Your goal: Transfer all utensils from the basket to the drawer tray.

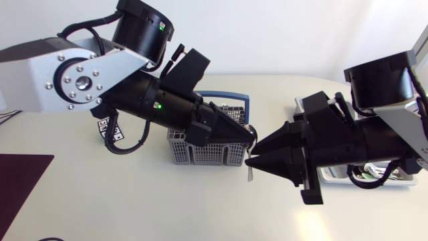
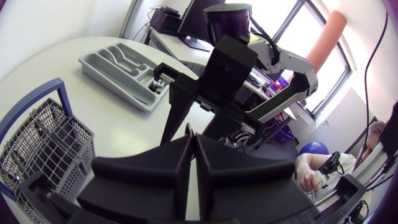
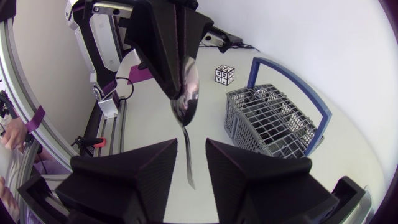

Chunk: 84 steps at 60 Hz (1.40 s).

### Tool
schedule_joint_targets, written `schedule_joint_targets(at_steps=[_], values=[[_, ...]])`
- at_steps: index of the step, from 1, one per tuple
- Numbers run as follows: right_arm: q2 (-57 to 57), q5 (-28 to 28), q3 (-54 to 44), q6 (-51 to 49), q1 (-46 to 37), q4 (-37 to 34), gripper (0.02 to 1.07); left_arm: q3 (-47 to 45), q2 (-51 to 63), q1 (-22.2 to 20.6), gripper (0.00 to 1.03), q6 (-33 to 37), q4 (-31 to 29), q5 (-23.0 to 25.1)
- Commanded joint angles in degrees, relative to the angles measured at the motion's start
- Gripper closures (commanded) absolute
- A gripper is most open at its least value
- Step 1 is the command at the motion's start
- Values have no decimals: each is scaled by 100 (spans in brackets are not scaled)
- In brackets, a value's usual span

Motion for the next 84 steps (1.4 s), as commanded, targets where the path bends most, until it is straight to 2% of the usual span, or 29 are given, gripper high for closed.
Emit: schedule_joint_targets(at_steps=[1, 5, 18, 22, 30, 33, 39, 40, 41, 46, 50, 58, 60, 63, 68, 72, 77, 84], values=[[122, -40, -124, 89, 55, 79, 92, 178, 84, -41, 98, 80, -30, 102], [140, -40, -124, 89, 73, 79, 100, 178, 84, -41, 98, 80, -30, 120], [149, 13, -167, 141, 196, 79, 101, 169, 58, -24, 97, 80, -30, 146], [157, 30, -176, 168, 205, 79, 101, 187, 40, 3, 90, 71, -30, 138], [140, 74, -194, 203, 205, 43, 101, 231, 5, 64, 84, 71, -22, 138], [122, 127, -229, 203, 214, 8, 101, 257, -13, 108, 69, 71, -22, 138], [131, 268, -273, 203, 258, -27, 101, 328, -48, 170, 45, 71, -13, 138], [140, 285, -273, 203, 258, -36, 102, 328, -48, 170, 45, 71, -13, 129], [140, 320, -282, 194, 258, -44, 101, 363, -57, 196, 38, 71, -13, 129], [113, 478, -317, 53, 196, -176, 101, 512, -118, 346, 30, 63, -4, 76], [78, 619, -361, -149, 11, -343, 101, 662, -144, 495, 30, 63, 13, -100], [-115, 821, -378, -852, -1061, -756, 101, 855, -171, 908, 30, 71, -4, -601], [-142, 839, -361, -1063, -1412, -853, 101, 846, -206, 1014, 30, 142, -4, -891], [-150, 953, -352, -1511, -1975, -967, 101, 828, -224, 1031, 30, 344, -118, -1585], [-54, 1085, -308, -2074, -2748, -1020, 101, 670, -241, 1066, 30, 722, -259, -1954], [69, 1182, -299, -2636, -3451, -994, 101, 477, -224, 1058, 30, 1012, -321, -2569], [315, 1226, -255, -3234, -4278, -897, 101, 248, -206, 1093, 30, 1205, -356, -2710], [597, 1516, -378, -3910, -5060, -361, 101, -50, -197, 1198, 30, 1469, -364, -2833]])
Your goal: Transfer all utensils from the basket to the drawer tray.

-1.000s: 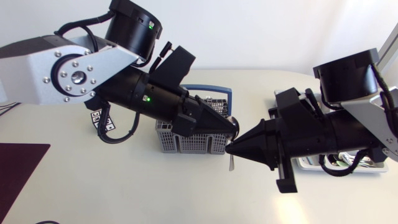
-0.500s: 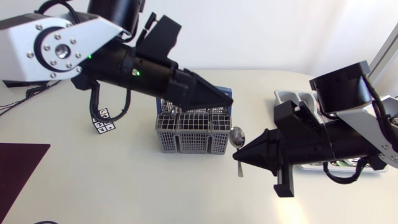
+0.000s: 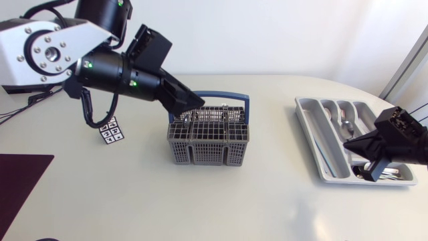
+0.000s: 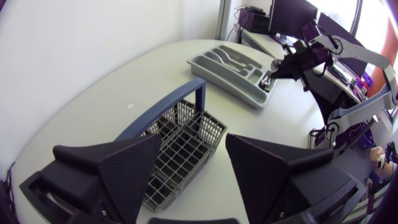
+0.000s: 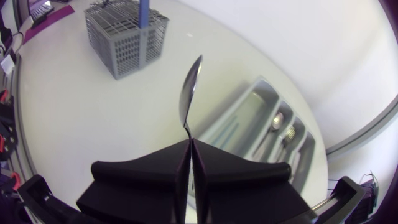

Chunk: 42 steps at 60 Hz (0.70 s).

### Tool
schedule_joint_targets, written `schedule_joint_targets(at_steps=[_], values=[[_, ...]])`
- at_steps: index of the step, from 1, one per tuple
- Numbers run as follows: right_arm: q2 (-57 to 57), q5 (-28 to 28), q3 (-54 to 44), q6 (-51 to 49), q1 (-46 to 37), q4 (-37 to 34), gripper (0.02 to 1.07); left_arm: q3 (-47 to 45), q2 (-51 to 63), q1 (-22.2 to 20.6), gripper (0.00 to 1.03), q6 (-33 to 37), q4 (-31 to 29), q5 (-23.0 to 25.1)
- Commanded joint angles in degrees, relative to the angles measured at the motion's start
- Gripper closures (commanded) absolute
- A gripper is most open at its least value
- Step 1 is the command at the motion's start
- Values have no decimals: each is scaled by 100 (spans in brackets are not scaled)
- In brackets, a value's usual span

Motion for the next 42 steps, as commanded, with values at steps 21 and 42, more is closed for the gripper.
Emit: schedule_joint_targets(at_steps=[21, 42], values=[[1917, 657, -138, -2146, -1819, 2000, 101, -695, -143, 154, 30, 578, -153, -222], [3051, 991, -164, -2752, -2303, 3486, 83, -897, -301, 154, 30, 737, -241, -380]])
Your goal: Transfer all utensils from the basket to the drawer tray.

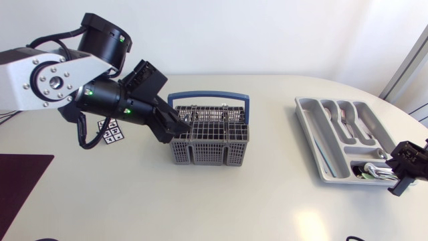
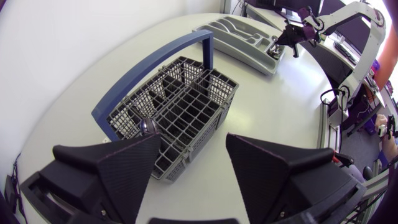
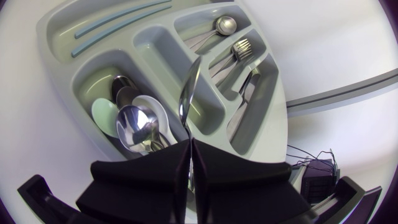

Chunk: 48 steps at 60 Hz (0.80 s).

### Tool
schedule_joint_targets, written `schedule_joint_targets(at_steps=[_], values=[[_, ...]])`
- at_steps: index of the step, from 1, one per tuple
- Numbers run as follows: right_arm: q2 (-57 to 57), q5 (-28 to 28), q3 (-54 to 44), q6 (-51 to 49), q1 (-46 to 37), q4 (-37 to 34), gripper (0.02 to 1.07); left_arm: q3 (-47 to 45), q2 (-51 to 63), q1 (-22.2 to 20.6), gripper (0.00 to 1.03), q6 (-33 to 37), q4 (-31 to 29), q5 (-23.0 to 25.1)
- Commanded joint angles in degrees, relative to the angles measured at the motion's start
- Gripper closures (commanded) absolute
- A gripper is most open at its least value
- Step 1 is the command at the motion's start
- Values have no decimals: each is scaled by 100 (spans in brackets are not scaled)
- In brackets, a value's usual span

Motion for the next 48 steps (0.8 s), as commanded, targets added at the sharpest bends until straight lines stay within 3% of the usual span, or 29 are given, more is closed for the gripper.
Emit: schedule_joint_targets(at_steps=[1, 6, 12, 14, 20, 30, 39, 46, 48], values=[[142, 38, -46, -236, -93, 194, 79, -150, -113, 16, 30, 149, -66, -33], [45, 47, -90, -254, -128, 203, 57, -194, -140, 7, 29, 158, -66, -50], [-210, 65, -187, -254, -146, 168, 21, -220, -201, 16, 29, 166, -75, -68], [-342, 74, -222, -254, -155, 150, 16, -238, -236, 34, 29, 175, -84, -68], [-772, 56, -240, -236, -172, -52, 15, -264, -298, 51, 29, 201, -128, -68], [-2064, -58, -90, 414, 127, -1414, 13, -396, -491, 201, 29, 316, -145, -94], [-2926, 65, 173, 1680, 1357, -2706, 13, -589, -579, 306, 26, 412, -119, -129], [-3057, 451, 340, 2875, 2614, -3093, 13, -765, -641, 403, 23, 448, -48, -129], [-3075, 706, 428, 3508, 3308, -3198, 13, -862, -658, 473, 21, 456, 39, -129]])
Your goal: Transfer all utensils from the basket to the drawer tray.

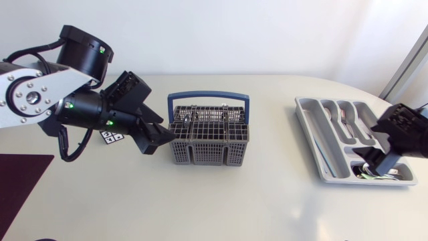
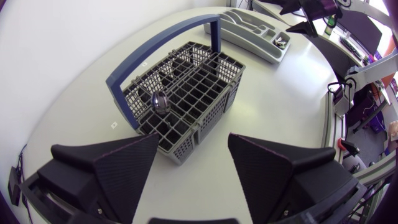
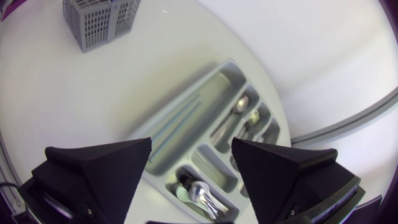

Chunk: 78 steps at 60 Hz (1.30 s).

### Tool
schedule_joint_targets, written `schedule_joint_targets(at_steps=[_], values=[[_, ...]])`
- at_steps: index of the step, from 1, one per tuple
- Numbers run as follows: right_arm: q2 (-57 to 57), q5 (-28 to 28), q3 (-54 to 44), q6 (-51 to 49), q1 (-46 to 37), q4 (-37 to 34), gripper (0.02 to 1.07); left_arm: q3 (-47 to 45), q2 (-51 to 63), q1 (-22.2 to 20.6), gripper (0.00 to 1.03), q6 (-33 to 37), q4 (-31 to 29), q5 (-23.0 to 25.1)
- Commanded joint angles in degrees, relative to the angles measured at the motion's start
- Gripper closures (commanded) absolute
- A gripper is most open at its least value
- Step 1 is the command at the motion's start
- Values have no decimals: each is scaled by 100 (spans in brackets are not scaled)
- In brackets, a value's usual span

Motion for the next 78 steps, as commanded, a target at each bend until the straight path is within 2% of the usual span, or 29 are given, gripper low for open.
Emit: schedule_joint_targets(at_steps=[1, 7, 17, 33, 41, 47, 50, 55, 74, 78], values=[[-54, 283, 194, 1198, 944, -224, 13, -263, -131, 141, 21, 166, 125, -20], [25, 740, 405, 2394, 2447, -277, 13, -527, -131, 308, 20, 254, 327, -20], [614, 1030, 1021, 3791, 4012, -206, 13, -843, -131, 580, 18, 341, 758, -11], [1703, 986, 1935, 4969, 5137, 216, 17, -1159, 71, 651, 16, 359, 1417, 50], [2292, 986, 2251, 5285, 5682, 602, 21, -1309, 185, 695, 14, 359, 1742, 340], [2635, 959, 2409, 5435, 5813, 840, 23, -1432, 282, 721, 14, 350, 2085, 463], [2811, 828, 2471, 5558, 5796, 1024, 31, -1458, 370, 721, 14, 350, 2199, 516], [3110, 705, 2585, 5804, 5743, 1226, 39, -1520, 510, 774, 14, 350, 2463, 683], [3778, 581, 2611, 6428, 5849, 2176, 40, -1599, 914, 906, 14, 341, 3060, 955], [3857, 590, 2603, 6524, 5910, 2387, 47, -1625, 932, 941, 14, 341, 3122, 1061]])
